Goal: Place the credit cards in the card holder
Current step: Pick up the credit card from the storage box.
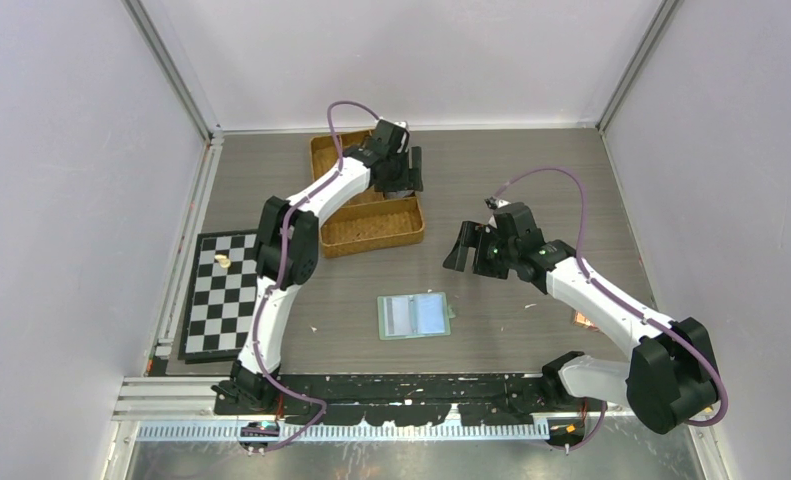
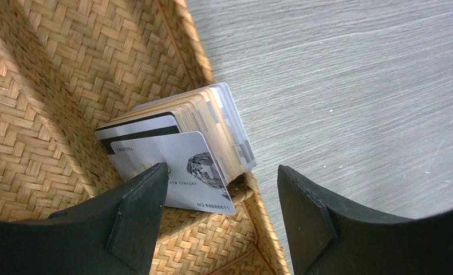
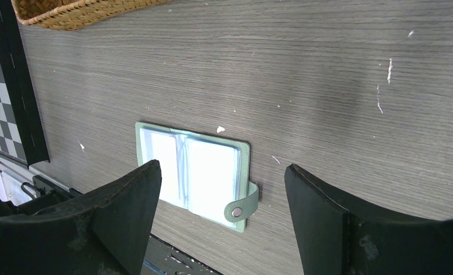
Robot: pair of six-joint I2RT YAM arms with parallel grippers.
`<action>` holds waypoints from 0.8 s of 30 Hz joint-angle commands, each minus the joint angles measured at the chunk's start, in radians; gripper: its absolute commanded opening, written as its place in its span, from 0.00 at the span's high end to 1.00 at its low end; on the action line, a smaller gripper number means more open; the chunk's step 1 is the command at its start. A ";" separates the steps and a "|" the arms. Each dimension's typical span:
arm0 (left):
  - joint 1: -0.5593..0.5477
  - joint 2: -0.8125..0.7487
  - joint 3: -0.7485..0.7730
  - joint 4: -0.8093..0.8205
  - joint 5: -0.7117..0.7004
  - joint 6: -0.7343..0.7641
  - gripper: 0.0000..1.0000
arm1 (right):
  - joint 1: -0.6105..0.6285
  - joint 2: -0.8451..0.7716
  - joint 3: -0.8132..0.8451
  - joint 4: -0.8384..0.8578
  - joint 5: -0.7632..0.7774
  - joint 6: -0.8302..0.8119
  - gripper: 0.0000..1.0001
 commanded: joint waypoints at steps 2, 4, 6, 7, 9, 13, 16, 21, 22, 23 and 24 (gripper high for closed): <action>-0.006 -0.072 -0.004 0.081 0.065 -0.020 0.29 | -0.003 -0.016 -0.002 0.022 -0.016 -0.002 0.16; -0.005 -0.072 -0.008 0.085 0.064 -0.019 0.30 | -0.004 -0.016 -0.003 0.022 -0.016 -0.001 0.17; -0.006 -0.070 -0.009 0.080 0.062 -0.016 0.31 | -0.003 -0.017 -0.003 0.022 -0.016 0.001 0.17; -0.005 -0.068 -0.008 0.077 0.062 -0.014 0.32 | -0.004 -0.017 -0.002 0.023 -0.016 0.001 0.17; -0.006 -0.064 -0.008 0.069 0.064 -0.014 0.38 | -0.003 -0.018 -0.005 0.022 -0.016 0.003 0.17; -0.006 -0.069 -0.014 0.068 0.067 -0.011 0.49 | -0.003 -0.022 -0.007 0.022 -0.016 0.007 0.17; -0.005 -0.077 -0.021 0.071 0.068 -0.009 0.55 | -0.003 -0.022 -0.008 0.023 -0.016 0.008 0.17; -0.006 -0.097 -0.043 0.082 0.075 -0.010 0.63 | -0.003 -0.024 -0.008 0.022 -0.016 0.013 0.18; -0.006 -0.103 -0.048 0.083 0.076 -0.011 0.64 | -0.004 -0.024 -0.008 0.022 -0.016 0.014 0.18; -0.006 -0.109 -0.055 0.084 0.076 -0.014 0.65 | -0.004 -0.024 -0.009 0.022 -0.016 0.015 0.18; -0.006 -0.116 -0.060 0.086 0.075 -0.016 0.66 | -0.003 -0.026 -0.008 0.023 -0.016 0.016 0.18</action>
